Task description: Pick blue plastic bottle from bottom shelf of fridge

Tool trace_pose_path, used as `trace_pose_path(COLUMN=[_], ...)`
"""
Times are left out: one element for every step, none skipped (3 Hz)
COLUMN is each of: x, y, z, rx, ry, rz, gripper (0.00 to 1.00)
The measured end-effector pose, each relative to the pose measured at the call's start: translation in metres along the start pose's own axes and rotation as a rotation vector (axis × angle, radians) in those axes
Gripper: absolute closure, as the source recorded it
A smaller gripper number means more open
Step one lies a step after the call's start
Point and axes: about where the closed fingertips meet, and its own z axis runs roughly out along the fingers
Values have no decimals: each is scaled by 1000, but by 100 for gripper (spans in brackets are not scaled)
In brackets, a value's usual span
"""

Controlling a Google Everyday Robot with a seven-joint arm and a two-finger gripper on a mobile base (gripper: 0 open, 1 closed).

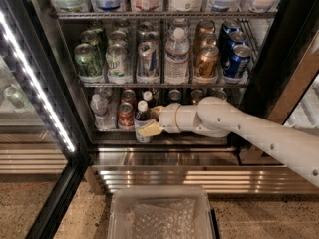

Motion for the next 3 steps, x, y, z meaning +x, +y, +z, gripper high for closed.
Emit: trace_pose_path(x=[-2, -1, -1], y=[0, 7, 7], z=[-9, -10, -10], rx=[-6, -13, -13], ry=[-2, -7, -7], rz=[-4, -11, -11], gripper=[100, 100, 100])
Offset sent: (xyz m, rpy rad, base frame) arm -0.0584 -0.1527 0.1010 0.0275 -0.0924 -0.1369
